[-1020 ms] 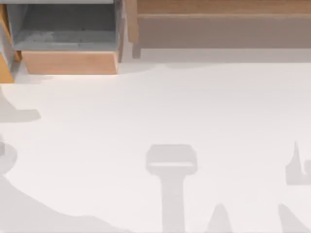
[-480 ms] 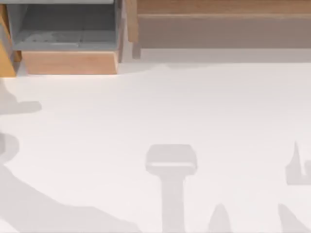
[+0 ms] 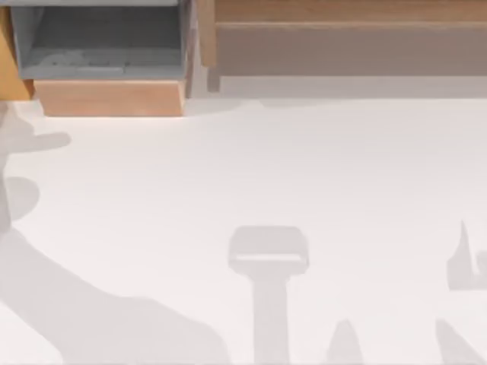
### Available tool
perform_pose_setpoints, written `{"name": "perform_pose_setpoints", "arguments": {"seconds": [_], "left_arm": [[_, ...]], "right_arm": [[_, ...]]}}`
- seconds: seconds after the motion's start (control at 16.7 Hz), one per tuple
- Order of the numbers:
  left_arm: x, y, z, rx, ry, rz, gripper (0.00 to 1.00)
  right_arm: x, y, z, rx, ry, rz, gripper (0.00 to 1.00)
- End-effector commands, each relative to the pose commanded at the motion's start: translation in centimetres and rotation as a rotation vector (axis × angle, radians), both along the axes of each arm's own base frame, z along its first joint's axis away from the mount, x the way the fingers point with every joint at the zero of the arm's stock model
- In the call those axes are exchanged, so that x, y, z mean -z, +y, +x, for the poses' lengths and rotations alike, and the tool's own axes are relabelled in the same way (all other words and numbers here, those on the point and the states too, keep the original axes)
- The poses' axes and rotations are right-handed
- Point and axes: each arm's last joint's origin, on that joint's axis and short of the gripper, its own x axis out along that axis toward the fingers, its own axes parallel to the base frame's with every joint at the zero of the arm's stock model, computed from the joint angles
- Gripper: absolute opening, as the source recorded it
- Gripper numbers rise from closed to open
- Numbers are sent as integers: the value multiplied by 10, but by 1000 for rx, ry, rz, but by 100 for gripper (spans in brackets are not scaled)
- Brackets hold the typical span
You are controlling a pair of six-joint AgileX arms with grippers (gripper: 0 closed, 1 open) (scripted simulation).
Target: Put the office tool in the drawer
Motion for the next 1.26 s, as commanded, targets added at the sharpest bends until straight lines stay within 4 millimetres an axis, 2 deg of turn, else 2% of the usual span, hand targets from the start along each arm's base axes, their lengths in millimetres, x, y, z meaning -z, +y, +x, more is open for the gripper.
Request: {"name": "perform_pose_setpoints", "arguments": {"seconds": [0.12, 0.9, 1.26], "left_arm": [[0, 0, 0, 0, 0, 0, 0], [0, 0, 0, 0, 0, 0, 98], [0, 0, 0, 0, 0, 0, 100]], "right_arm": [[0, 0, 0, 0, 0, 0, 100], [0, 0, 0, 0, 0, 0, 100], [0, 0, 0, 0, 0, 0, 100]]}}
